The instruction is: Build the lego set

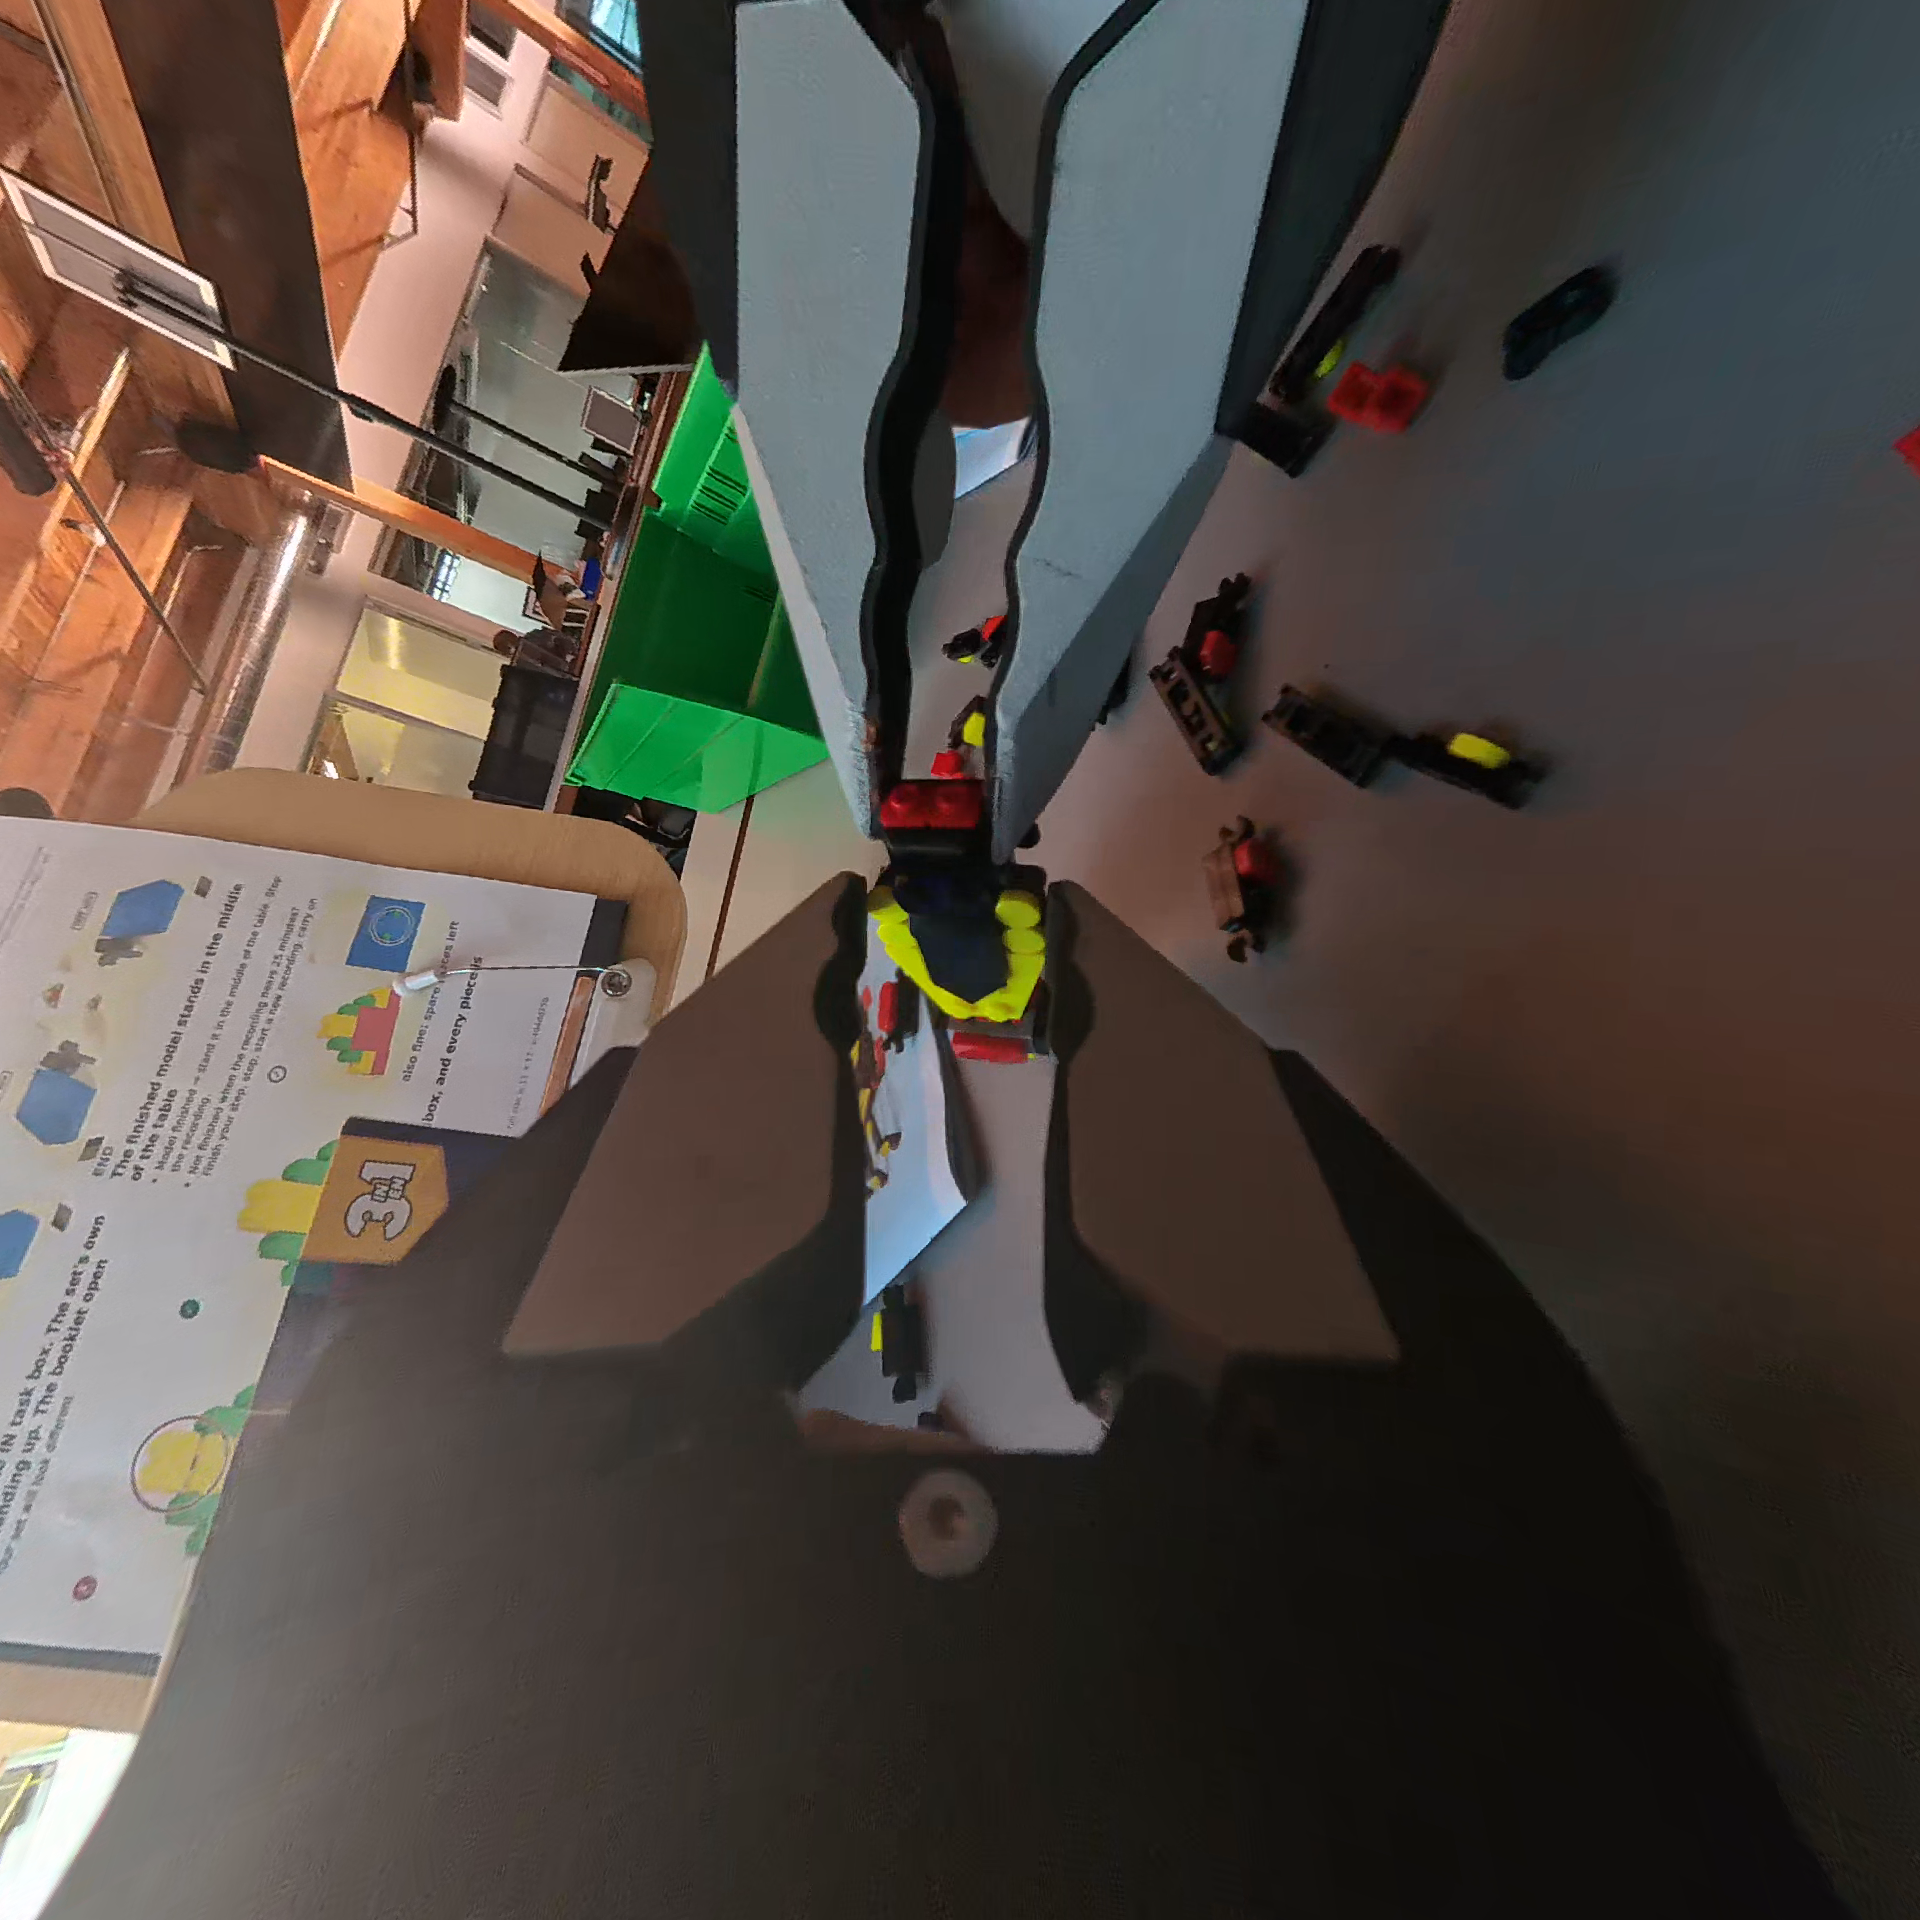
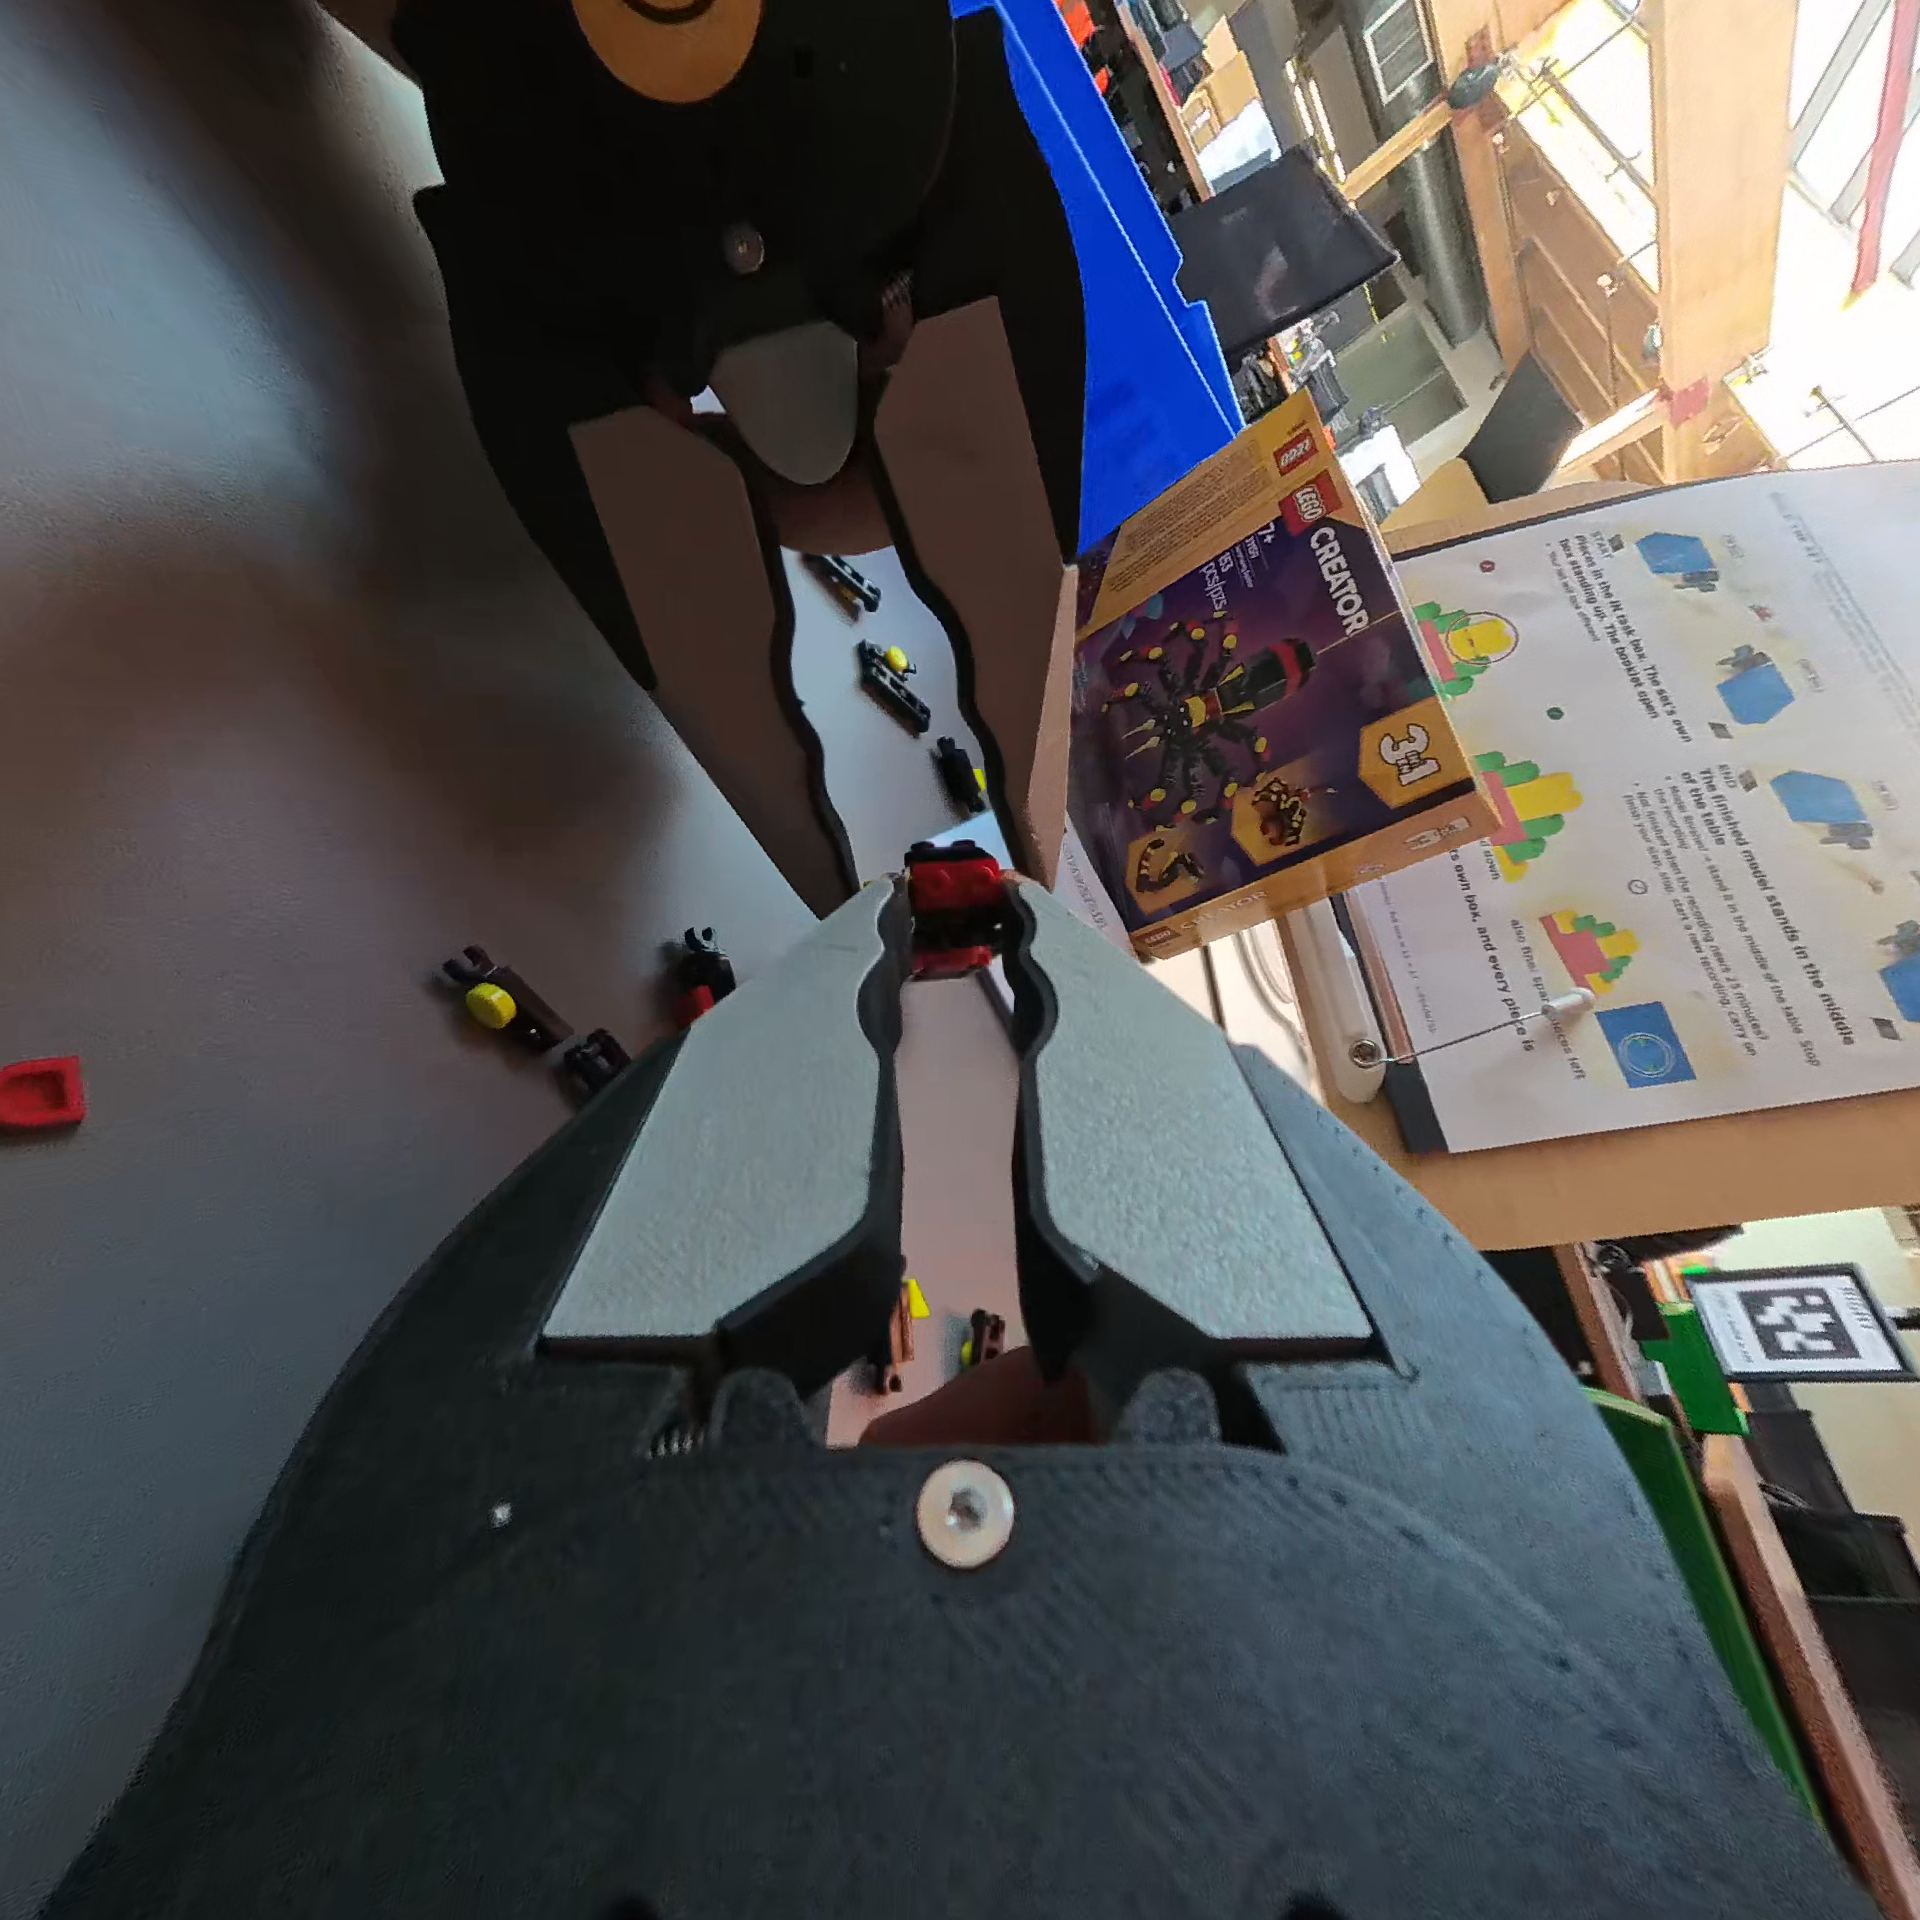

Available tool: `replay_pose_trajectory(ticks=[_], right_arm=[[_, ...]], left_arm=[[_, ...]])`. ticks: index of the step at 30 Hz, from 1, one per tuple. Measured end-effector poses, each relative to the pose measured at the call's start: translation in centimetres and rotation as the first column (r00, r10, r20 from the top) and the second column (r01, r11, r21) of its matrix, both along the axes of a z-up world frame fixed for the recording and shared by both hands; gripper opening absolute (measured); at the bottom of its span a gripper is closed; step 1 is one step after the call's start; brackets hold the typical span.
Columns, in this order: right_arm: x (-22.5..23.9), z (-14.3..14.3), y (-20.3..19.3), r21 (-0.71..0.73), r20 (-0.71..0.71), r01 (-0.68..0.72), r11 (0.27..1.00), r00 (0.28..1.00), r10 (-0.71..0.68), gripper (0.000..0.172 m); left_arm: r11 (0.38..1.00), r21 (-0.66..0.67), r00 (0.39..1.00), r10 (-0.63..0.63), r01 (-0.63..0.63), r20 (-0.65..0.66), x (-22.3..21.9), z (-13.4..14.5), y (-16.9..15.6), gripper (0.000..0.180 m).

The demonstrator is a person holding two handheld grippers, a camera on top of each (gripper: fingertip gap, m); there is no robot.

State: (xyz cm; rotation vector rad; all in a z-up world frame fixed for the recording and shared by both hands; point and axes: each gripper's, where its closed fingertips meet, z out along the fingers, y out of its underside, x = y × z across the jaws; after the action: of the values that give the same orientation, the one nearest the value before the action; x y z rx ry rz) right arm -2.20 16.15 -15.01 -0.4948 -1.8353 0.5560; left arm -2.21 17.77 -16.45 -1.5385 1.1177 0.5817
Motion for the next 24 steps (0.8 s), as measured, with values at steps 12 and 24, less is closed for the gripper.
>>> replay_pose_trajectory(ticks=[12, 24], right_arm=[[0.3, 1.3, -1.9, -0.306, 0.026, -0.1, 0.947, 0.993, 0.113, 0.013], [0.2, 5.9, -1.8, -0.661, -0.083, -0.151, 0.735, 0.988, 0.129, 0.013]], left_arm=[[0.983, -0.108, 0.931, -0.1, 0.146, 0.352, 1.4, 0.8, -0.9, 0.033], [0.976, -0.027, 0.713, -0.139, 0.217, 0.688, 1.9, 5.0, -1.0, 0.032]])
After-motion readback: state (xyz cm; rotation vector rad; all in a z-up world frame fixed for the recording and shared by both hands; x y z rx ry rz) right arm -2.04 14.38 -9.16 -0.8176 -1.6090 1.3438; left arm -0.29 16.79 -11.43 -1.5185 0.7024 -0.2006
